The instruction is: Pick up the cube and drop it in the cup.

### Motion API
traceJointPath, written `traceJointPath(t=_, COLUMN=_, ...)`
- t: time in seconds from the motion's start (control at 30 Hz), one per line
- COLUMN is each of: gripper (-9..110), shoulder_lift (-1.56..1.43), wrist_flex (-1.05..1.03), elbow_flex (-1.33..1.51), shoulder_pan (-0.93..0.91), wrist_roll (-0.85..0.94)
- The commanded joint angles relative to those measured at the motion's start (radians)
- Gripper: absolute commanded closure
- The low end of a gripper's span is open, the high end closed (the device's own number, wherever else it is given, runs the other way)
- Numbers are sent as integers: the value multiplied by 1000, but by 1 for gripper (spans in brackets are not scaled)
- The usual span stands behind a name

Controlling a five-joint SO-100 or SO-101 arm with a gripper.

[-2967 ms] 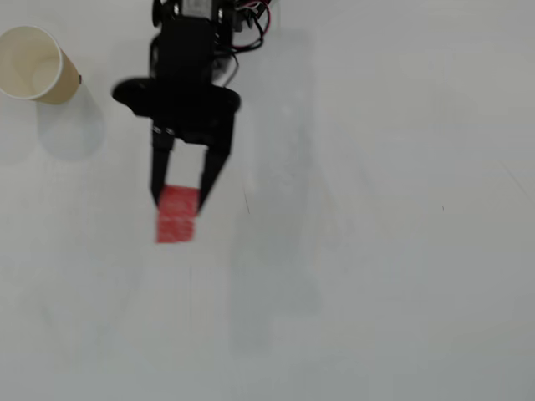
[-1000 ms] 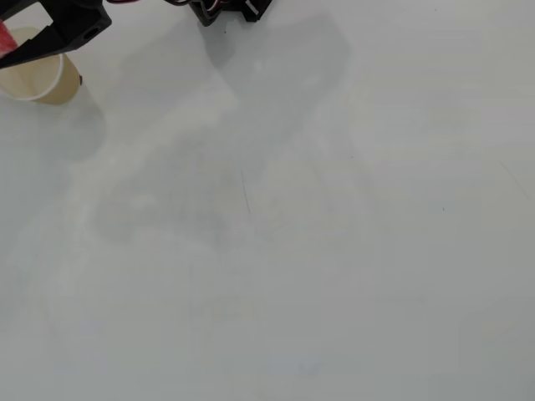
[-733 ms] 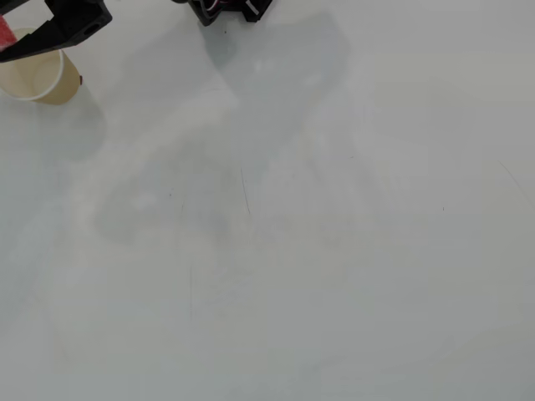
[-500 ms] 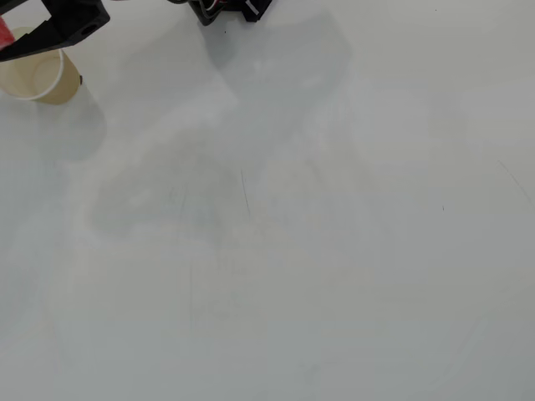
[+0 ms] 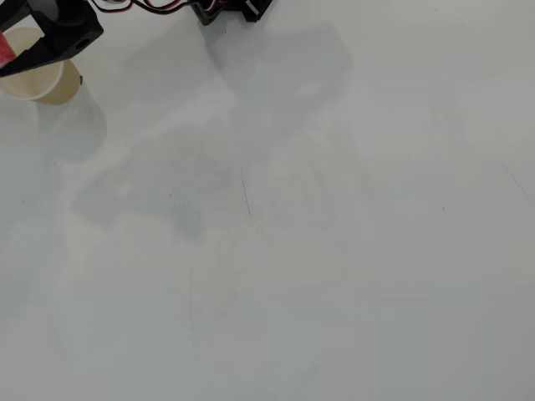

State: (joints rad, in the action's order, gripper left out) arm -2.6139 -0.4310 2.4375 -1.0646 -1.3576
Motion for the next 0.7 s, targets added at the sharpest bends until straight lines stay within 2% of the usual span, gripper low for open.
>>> traceJointPath(t=0.0, gripper=101, shoulder_lift=-8, wrist_flex=44, elbow_flex=-109, shoulder_pan=-14, wrist_roll=6)
traceJointPath(t=0.67, gripper=102, shoulder_lift=-71, wrist_flex=-58, elbow_flex=29, shoulder_pan=-21, wrist_roll=11)
